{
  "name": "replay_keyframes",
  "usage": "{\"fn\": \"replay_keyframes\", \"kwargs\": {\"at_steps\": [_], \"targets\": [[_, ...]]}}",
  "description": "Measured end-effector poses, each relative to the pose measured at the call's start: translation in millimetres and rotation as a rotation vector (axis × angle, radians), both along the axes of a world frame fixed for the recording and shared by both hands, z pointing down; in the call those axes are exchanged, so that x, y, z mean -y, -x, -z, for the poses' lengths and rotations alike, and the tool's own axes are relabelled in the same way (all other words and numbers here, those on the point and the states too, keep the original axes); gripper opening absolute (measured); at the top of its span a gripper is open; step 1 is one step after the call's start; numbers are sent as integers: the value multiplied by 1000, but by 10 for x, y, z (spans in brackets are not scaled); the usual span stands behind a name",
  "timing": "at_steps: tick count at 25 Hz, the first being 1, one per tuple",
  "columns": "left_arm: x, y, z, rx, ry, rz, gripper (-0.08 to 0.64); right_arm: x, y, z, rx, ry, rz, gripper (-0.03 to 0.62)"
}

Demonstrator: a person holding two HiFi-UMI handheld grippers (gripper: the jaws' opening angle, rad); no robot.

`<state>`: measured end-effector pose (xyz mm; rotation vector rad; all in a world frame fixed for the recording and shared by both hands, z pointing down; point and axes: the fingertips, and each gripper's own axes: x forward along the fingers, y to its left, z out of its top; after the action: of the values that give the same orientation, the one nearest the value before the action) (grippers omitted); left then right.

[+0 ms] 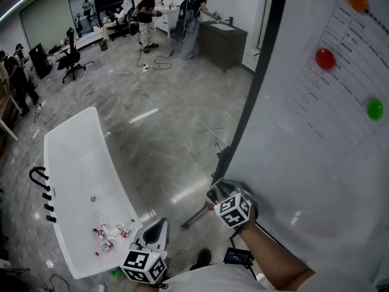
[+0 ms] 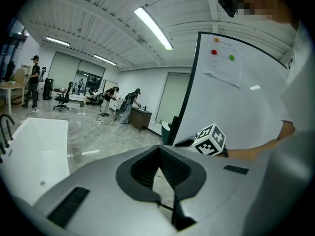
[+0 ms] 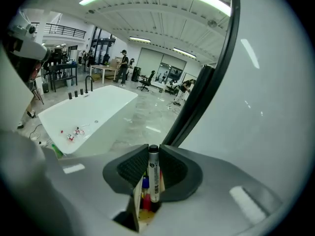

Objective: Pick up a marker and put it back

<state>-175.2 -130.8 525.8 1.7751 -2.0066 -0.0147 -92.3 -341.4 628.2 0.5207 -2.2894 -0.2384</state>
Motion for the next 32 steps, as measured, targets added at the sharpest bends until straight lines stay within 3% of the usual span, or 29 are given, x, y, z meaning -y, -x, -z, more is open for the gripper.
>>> {"fn": "replay_keyframes", "kwargs": {"at_steps": [6, 10, 13, 21, 32], "targets": [[230, -232, 79, 6, -17, -59, 3, -81, -198, 309, 126, -60, -3, 66], [405, -364, 232, 25, -39, -117, 3, -143, -337, 758, 281, -93, -17, 66], [605, -452, 340, 41, -64, -167, 4, -132, -478, 1061, 394, -63, -55, 66], [1001, -600, 633, 55, -133, -328, 3, -229, -766, 1685, 591, 37, -188, 67], [1196, -509, 928, 81, -228, -509, 3, -260, -793, 2207, 708, -22, -350, 67]]}}
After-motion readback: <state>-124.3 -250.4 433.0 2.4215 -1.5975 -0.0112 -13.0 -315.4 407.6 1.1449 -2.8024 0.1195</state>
